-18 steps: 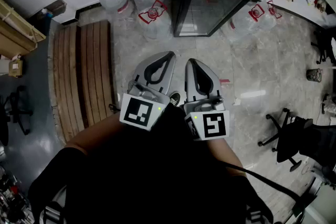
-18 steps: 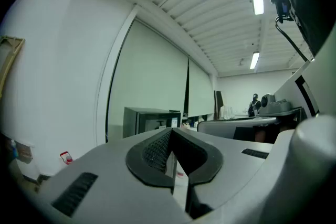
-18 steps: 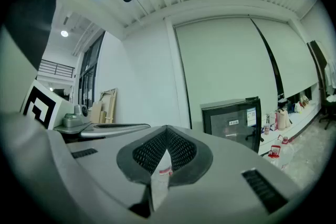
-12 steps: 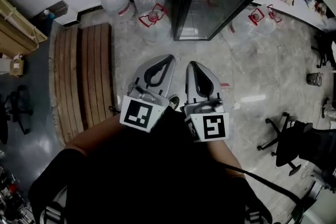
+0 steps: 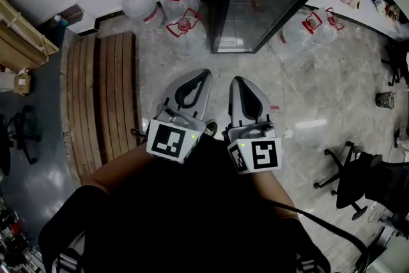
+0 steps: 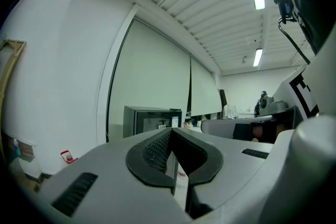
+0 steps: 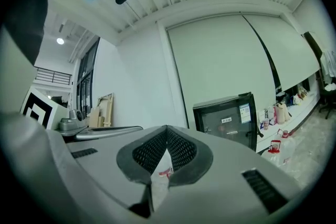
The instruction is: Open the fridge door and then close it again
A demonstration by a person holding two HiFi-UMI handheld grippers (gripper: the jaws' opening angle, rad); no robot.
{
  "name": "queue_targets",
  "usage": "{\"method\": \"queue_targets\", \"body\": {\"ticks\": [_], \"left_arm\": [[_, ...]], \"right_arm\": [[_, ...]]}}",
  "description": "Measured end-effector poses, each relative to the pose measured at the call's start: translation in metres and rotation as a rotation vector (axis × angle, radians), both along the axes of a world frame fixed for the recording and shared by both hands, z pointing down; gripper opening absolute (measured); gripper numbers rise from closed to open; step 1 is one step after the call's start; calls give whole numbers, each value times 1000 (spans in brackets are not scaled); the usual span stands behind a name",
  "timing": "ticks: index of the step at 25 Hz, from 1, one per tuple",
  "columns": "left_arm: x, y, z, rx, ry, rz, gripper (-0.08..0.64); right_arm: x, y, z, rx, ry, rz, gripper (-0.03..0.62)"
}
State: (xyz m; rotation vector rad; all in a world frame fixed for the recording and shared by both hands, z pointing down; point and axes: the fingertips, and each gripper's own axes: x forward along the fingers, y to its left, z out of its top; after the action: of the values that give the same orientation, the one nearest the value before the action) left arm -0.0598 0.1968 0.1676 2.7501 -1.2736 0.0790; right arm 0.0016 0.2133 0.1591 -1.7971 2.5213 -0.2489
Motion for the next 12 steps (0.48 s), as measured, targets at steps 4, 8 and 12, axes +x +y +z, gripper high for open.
{"method": "queue_targets", "body": {"ticks": [4,8,12], "left_arm": [[2,-27,10,-5,-10,-4,8],[7,-72,26,-17,-15,1,8],[13,-129,43,-32,0,48,8]], "right_arm": [[7,-24,8,-7,5,21,15],[11,-66,21,-30,9,52,15],[9,-116,31,-56,17,81,15]]}}
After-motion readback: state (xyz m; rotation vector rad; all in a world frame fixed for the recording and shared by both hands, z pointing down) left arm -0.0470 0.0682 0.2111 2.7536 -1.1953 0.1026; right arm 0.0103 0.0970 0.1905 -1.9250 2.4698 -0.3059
